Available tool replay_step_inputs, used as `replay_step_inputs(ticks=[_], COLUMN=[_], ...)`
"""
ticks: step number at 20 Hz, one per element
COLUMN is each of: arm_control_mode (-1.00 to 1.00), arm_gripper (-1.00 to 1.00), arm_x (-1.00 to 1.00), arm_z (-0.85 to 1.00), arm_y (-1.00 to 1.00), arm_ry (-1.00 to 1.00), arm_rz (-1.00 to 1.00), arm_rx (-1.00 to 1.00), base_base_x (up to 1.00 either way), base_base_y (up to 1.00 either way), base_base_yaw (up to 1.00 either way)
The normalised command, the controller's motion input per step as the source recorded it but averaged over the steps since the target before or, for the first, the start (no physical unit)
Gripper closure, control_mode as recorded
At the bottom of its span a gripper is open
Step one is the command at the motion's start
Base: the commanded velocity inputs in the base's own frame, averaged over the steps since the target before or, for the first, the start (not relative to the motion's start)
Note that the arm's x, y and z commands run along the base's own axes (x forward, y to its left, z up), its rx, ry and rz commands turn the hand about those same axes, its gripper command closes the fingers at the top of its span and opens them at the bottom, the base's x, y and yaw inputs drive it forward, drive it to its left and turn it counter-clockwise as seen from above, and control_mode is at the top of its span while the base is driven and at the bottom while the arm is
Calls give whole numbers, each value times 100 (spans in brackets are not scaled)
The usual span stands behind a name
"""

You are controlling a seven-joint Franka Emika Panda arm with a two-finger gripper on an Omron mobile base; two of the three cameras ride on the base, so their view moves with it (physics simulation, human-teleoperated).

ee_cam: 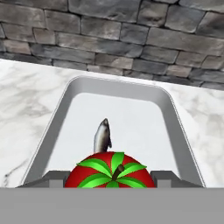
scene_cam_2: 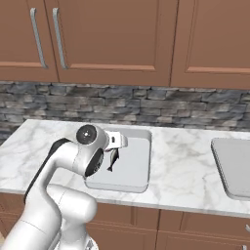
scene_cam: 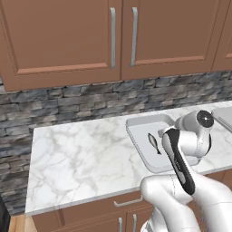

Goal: Place one tomato and one fish in each tupperware on the nearby counter, to pack two identical lunches.

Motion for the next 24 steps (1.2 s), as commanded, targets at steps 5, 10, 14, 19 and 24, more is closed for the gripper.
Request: replay_step_inputs(ticks=[5,10,14,19,24], arm_control_mode=[-100,-100,-100,-100,-100], arm_gripper=[100,100,100,100,100], arm_x=[35,30,41,39,34], arm_z=[-36,-30,-40,-45,-40], arm_y=[-55,-30,-1,0,0], arm_ry=[19,12,0,0,0], arm_rz=[-2,0,0,0,0], arm_rx=[0,0,0,0,0], base_base_x=[0,0,0,0,0], base_base_y=[0,0,0,0,0], base_base_yaw=[0,0,0,0,0])
